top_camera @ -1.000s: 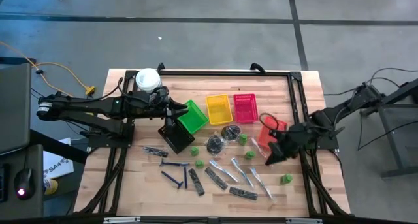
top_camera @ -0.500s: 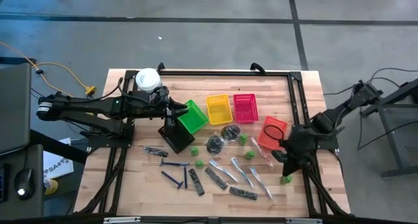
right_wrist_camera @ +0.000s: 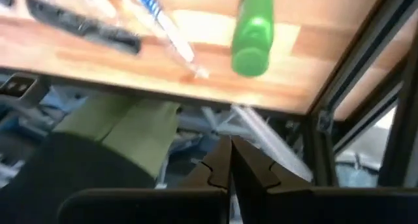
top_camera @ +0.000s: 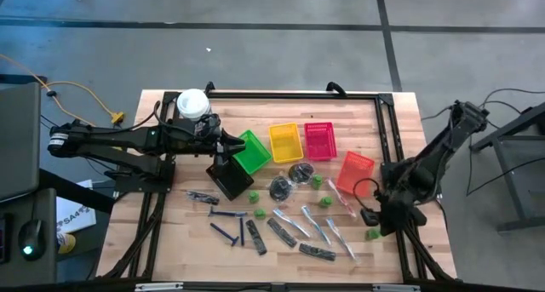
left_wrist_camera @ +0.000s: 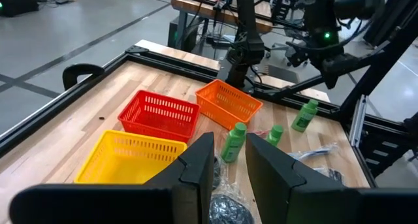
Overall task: Pick & Place Travel size toiletries
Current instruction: Put the green shampoo into the orange bin
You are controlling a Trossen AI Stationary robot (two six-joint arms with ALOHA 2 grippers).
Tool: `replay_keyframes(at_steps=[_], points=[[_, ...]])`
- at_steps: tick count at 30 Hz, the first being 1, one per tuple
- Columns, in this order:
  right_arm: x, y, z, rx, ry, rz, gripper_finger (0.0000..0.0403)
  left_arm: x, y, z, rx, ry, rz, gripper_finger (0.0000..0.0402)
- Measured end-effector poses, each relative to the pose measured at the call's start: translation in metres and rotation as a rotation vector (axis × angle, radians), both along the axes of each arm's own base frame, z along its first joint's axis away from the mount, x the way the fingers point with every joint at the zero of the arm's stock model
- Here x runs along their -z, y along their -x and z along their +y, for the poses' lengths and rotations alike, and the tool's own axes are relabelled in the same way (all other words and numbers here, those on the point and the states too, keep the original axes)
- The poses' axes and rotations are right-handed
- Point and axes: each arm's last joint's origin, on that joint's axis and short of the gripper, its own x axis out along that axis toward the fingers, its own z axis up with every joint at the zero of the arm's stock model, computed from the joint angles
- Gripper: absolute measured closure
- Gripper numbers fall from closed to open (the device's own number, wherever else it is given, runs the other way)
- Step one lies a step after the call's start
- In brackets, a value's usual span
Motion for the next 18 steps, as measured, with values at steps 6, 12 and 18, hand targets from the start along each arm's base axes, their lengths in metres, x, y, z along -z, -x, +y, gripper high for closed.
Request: replay_keyframes(at_steps=[6, 12, 18], points=[[0.0064, 0.0013, 0.0081, -0.007, 0.069, -0.021, 0.0398, 0.0000, 0.0000, 0.0000, 0.000, 0.000, 0.000, 0.0316], [0.0074, 0.0034, 0.0100, -0.051, 0.088, -0.044, 0.0361, 0.0000, 0.0000, 0.0000, 0.000, 0.000, 0.000, 0.0316], [0.0080, 0.0032, 0.0089, -0.063, 0.116, -0.069, 0.0248, 0.0000, 0.0000, 0.0000, 0.000, 0.000, 0.000, 0.0316]])
